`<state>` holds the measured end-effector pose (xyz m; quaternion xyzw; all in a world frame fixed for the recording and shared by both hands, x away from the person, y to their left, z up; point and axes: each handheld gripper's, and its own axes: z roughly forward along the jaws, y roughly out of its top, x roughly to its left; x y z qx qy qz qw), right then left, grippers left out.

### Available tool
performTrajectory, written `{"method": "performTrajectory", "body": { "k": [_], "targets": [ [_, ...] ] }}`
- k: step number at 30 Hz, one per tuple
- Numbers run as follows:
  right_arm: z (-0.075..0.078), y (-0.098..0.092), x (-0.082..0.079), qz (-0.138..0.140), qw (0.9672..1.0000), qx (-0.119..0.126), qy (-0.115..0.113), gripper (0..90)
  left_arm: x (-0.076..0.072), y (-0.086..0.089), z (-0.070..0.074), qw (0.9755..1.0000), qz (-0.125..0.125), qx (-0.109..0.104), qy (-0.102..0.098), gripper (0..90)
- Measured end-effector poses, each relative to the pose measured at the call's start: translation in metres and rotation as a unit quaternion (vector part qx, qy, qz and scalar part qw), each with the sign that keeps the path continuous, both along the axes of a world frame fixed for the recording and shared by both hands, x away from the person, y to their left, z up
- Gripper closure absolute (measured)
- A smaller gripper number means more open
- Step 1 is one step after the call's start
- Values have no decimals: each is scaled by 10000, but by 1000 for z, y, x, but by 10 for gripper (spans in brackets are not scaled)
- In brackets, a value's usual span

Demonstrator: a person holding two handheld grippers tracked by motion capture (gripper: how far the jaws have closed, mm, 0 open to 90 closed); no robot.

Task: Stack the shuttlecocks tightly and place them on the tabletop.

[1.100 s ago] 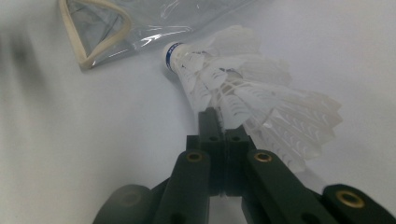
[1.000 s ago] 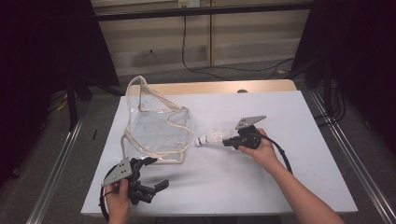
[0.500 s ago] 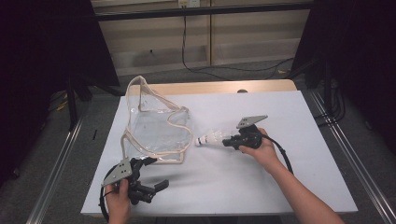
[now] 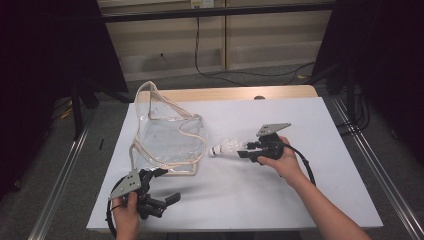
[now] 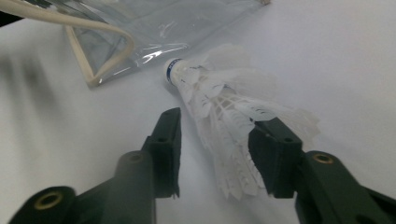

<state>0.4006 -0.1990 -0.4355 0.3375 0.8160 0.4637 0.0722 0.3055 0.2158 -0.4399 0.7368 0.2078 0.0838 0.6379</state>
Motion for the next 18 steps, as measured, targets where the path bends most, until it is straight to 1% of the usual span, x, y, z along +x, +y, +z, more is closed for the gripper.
{"method": "performTrajectory", "body": {
  "k": [1,2,5,7,9,11,12,14,18],
  "targets": [
    [0,0,0,-1,10000,24,3,527,0,0,0,10000,1,1,-3,16],
    [1,0,-1,-7,10000,44,13,486,0,0,0,10000,-1,-3,-4,16],
    [1,1,-1,-2,10000,89,35,439,0,0,0,10000,-2,-1,-5,16],
    [1,1,-1,-59,9999,103,80,385,0,0,0,10000,4,-7,-6,16],
    [-1,2,-1,-48,9998,146,99,384,0,0,0,10000,0,-9,-9,16],
    [-2,3,0,-68,9998,155,135,357,0,0,0,10000,-3,-2,-7,17],
    [-2,4,0,-60,9997,197,163,339,0,0,0,10000,-4,0,-8,16],
    [-4,5,1,-86,9995,208,215,301,0,0,0,10000,-6,-4,-8,16],
    [-7,6,2,-202,9989,242,336,210,0,0,0,10000,4,-10,-8,17]
  ]
}}
